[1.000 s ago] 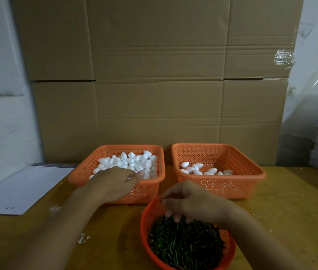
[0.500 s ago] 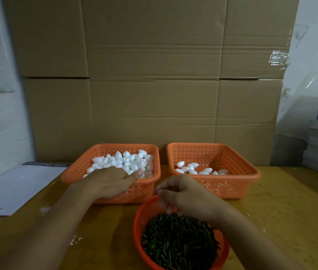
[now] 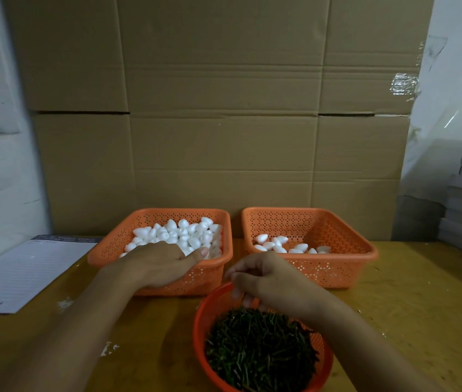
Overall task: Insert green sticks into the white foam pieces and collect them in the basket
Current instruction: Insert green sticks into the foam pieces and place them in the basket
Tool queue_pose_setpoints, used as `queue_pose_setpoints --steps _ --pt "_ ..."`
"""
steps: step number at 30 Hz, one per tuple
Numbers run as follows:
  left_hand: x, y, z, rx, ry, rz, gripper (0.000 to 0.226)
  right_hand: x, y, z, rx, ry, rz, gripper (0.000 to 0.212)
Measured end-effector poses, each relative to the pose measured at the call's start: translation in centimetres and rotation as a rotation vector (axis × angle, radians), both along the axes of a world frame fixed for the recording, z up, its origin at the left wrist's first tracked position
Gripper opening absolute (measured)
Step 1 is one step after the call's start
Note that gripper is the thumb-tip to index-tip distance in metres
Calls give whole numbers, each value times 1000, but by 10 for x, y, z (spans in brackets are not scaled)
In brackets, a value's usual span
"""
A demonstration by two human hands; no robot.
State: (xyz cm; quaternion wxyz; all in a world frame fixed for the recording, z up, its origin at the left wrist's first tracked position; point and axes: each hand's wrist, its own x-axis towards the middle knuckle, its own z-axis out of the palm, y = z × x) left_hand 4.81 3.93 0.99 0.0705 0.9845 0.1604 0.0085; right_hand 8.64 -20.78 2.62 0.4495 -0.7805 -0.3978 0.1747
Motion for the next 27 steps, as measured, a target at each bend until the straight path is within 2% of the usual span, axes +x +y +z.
queue_pose_setpoints --steps 4,7,11,18,27 --pt "-1 -2 0 -6 -3 5 99 0 -1 0 2 0 -4 13" --pt "0 -1 0 -5 3 13 104 0 0 0 2 -3 -4 13" --pt "2 1 -1 4 2 27 97 0 -1 0 1 -5 -3 14" --pt "-1 -1 1 -13 4 15 111 -1 -2 0 -2 5 -5 13" --pt "0 2 -1 -4 -3 12 99 0 -2 0 -5 0 -7 13"
